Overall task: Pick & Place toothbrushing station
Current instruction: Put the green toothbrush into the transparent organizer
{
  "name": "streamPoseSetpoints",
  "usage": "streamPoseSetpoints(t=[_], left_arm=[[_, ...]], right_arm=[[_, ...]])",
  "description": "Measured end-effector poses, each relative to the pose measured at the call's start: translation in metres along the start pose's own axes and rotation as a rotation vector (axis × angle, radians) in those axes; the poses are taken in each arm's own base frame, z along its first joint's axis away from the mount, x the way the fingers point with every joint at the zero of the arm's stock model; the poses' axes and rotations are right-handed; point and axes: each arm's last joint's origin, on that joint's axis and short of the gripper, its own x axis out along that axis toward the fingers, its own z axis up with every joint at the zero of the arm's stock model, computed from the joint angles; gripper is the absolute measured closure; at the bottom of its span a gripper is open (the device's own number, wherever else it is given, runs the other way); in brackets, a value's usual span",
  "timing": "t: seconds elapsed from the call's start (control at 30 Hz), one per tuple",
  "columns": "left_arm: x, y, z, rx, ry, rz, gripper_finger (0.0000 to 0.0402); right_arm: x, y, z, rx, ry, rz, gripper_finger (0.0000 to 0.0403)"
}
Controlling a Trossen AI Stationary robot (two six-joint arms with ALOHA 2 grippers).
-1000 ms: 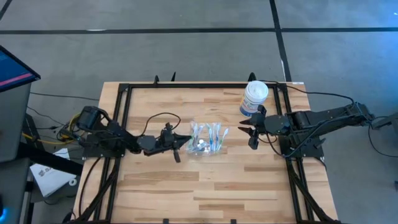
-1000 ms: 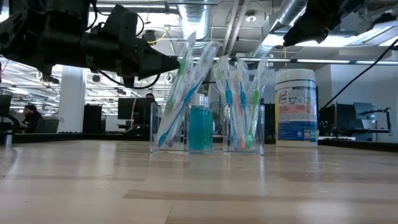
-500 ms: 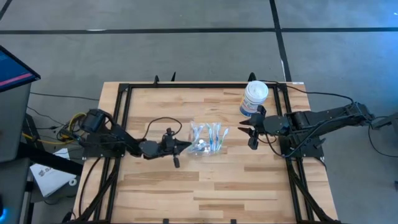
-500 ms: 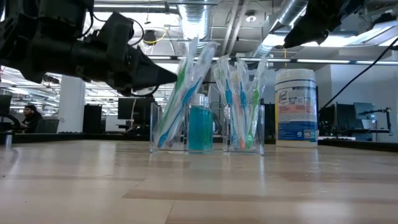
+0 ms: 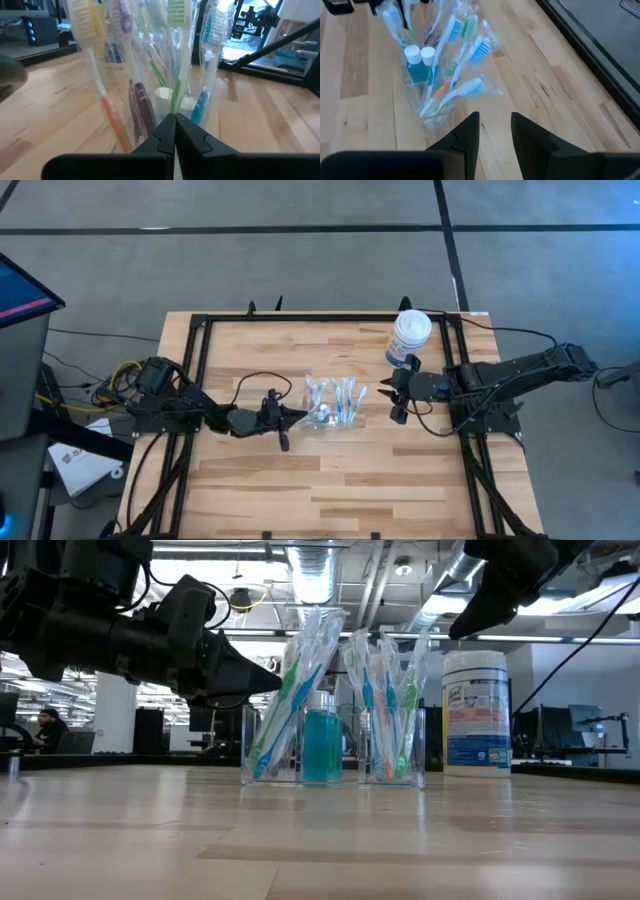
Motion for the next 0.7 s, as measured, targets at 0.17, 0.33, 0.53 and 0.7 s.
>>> streamPoseSetpoints(t=[0.17, 0.33, 0.53, 0.7], left_arm=[[0.000, 0.000, -0.001, 0.000, 0.007, 0.007, 0.0401], [0.000, 0.000, -0.001, 0.000, 0.009, 0.002, 0.0398], [-0.003, -0.003, 0.004, 0.013, -0.005, -0.017, 0.0388], [-0.008, -0.009, 0.010, 0.058, -0.015, -0.043, 0.0370]], right_arm=[[0.003, 0.001, -0.001, -0.022, 0.009, -0.010, 0.0300], [0.004, 0.002, 0.001, -0.016, -0.005, -0.017, 0.0300], [0.003, 0.004, 0.001, -0.021, -0.014, -0.005, 0.0300], [0.000, 0.012, 0.005, -0.025, -0.066, 0.033, 0.0300]])
